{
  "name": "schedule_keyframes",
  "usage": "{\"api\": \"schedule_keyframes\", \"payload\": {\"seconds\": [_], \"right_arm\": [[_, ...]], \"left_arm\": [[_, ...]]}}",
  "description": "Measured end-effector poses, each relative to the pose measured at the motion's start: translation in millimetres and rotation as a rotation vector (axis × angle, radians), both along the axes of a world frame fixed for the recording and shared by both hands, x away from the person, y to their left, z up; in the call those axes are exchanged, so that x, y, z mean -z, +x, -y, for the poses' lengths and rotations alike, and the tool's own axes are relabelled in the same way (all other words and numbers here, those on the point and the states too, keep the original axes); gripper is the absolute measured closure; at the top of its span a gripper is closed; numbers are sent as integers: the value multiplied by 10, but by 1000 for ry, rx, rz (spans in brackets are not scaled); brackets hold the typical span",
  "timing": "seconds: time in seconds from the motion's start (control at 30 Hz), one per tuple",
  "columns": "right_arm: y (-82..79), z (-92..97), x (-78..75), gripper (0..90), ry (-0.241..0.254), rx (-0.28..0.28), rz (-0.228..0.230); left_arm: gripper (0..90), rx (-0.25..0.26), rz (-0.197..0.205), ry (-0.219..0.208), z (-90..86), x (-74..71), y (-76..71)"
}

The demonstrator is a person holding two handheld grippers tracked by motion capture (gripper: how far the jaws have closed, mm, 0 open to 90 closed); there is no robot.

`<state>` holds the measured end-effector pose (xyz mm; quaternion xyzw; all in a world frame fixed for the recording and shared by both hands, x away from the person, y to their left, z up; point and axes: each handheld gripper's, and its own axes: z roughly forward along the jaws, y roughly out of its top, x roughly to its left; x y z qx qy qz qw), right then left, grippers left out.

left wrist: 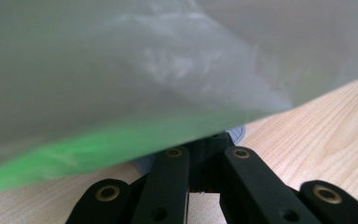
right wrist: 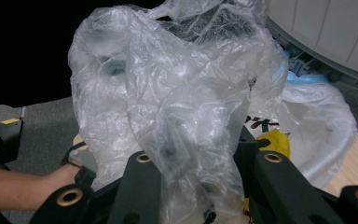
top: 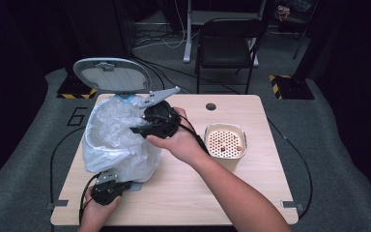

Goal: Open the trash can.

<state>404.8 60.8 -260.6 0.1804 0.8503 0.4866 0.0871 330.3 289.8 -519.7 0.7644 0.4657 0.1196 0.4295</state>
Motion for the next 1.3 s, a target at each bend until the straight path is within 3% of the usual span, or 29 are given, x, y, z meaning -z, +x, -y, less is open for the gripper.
{"api": "schedule_keyframes", "payload": {"seconds": [0.27,0.33,0.43,0.57,0.67,0.8,0.97,1.03,1.13,1.17,1.3], "right_arm": [[208,-179,122,709,-8,44,-35],[255,-231,150,695,-13,59,-48],[301,-338,202,573,-35,78,-41],[261,-383,199,302,27,110,-8],[201,-373,167,186,47,105,32],[138,-326,119,186,52,87,51],[105,-234,62,227,69,129,85],[107,-177,44,253,72,123,71],[74,-36,29,330,57,107,78],[65,11,28,331,55,109,80],[24,350,55,359,55,179,90]], "left_arm": [[900,18,2,0,-6,1,5],[900,-6,1,-4,4,1,-3],[900,2,1,2,0,-1,-1],[900,1,1,2,-1,1,0],[900,1,1,2,0,0,0],[900,0,3,-2,2,3,0],[900,-1,2,-2,3,2,0],[900,-1,2,-2,3,2,0],[900,0,3,-2,1,3,1],[900,25,0,30,-25,-5,6],[900,22,-1,31,-23,-5,6]]}}
